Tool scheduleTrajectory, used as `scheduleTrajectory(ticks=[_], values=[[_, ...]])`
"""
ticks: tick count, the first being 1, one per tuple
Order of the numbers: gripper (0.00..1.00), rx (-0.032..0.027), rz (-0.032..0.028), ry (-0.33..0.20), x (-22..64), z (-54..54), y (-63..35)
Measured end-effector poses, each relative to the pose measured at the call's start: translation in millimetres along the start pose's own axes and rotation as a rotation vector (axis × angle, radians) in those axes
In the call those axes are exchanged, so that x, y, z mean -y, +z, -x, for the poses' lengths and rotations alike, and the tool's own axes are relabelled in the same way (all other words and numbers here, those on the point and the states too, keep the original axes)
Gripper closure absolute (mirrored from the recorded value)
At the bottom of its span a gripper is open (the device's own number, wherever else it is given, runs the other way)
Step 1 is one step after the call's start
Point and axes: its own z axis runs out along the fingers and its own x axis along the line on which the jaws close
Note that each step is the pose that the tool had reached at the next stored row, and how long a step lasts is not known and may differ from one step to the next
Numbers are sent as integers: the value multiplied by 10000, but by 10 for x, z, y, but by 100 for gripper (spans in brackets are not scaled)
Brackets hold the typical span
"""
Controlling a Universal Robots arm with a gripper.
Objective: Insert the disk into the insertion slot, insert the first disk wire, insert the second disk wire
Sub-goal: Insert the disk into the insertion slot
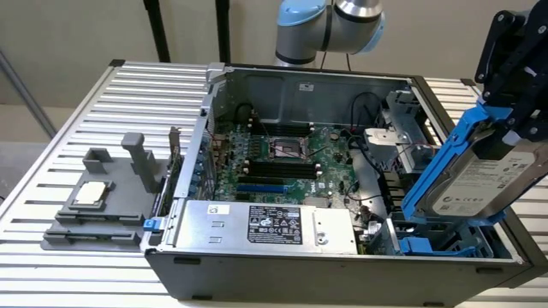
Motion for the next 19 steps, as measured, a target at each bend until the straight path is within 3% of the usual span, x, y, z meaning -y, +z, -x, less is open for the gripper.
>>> scheduleTrajectory(ticks=[7, 12, 19], values=[[68, 17, 0, -2, 34, -1, 124], [68, 139, 14, -6, 49, -37, 162], [68, 204, 28, -9, 53, -66, 215]])
